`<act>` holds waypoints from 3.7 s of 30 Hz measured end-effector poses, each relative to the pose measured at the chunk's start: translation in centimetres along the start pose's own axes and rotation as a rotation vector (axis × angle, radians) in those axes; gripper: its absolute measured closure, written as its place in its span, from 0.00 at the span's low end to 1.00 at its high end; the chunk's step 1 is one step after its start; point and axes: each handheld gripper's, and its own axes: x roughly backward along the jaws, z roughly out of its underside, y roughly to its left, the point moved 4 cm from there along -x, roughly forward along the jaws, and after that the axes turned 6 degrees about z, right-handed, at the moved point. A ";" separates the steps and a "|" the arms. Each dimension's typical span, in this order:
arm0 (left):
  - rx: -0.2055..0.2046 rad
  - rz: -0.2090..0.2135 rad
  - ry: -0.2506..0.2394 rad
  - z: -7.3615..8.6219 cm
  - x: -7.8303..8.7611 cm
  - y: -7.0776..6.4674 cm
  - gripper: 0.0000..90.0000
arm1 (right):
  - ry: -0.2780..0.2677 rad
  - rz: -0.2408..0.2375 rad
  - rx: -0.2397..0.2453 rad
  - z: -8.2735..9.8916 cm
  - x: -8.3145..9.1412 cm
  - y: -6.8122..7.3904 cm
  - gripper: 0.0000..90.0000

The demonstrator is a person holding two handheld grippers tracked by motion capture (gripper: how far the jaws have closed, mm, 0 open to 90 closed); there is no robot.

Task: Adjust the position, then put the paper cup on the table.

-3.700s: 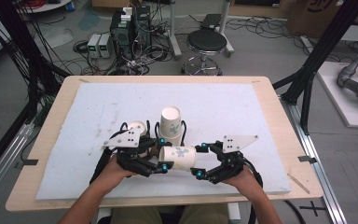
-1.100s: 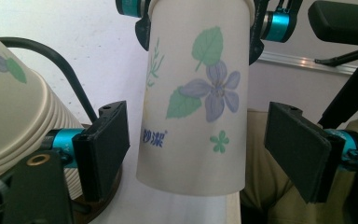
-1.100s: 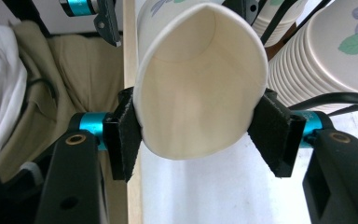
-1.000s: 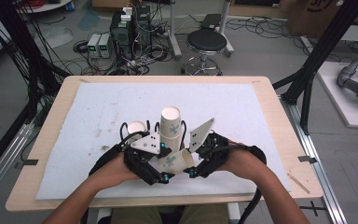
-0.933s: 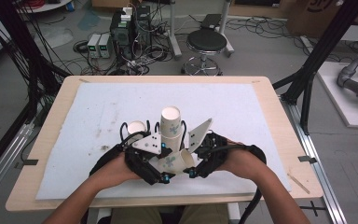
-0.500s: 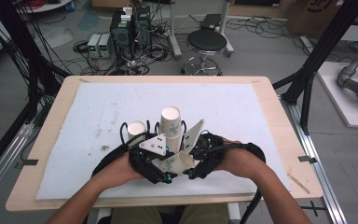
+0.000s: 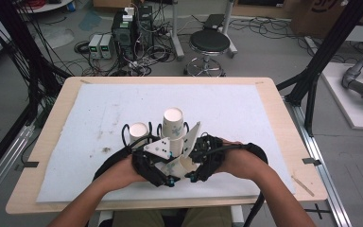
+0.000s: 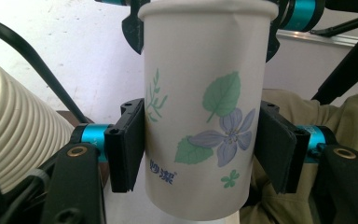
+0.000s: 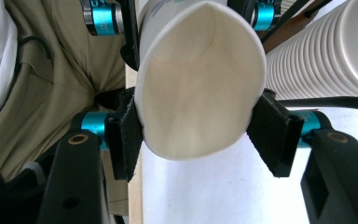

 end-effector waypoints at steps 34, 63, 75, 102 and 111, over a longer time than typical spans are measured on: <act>0.076 -0.155 -0.445 3.9 5.0 0.2 0.40 | -0.575 0.097 -0.344 4.9 3.4 -1.8 0.25; 0.118 -0.375 -0.713 8.1 10.7 0.8 0.39 | -0.638 0.276 -0.581 11.9 0.3 -2.2 0.25; 0.180 -0.561 -0.784 11.7 14.3 1.7 0.39 | -0.652 0.327 -0.639 13.6 -0.4 -2.0 0.25; 0.253 -0.738 -0.816 16.9 16.2 2.8 0.39 | -0.632 0.424 -0.680 14.8 -1.3 -2.0 0.25; 0.270 -0.755 -0.805 17.5 16.3 3.7 0.38 | -0.628 0.422 -0.673 14.8 -1.4 -1.9 0.25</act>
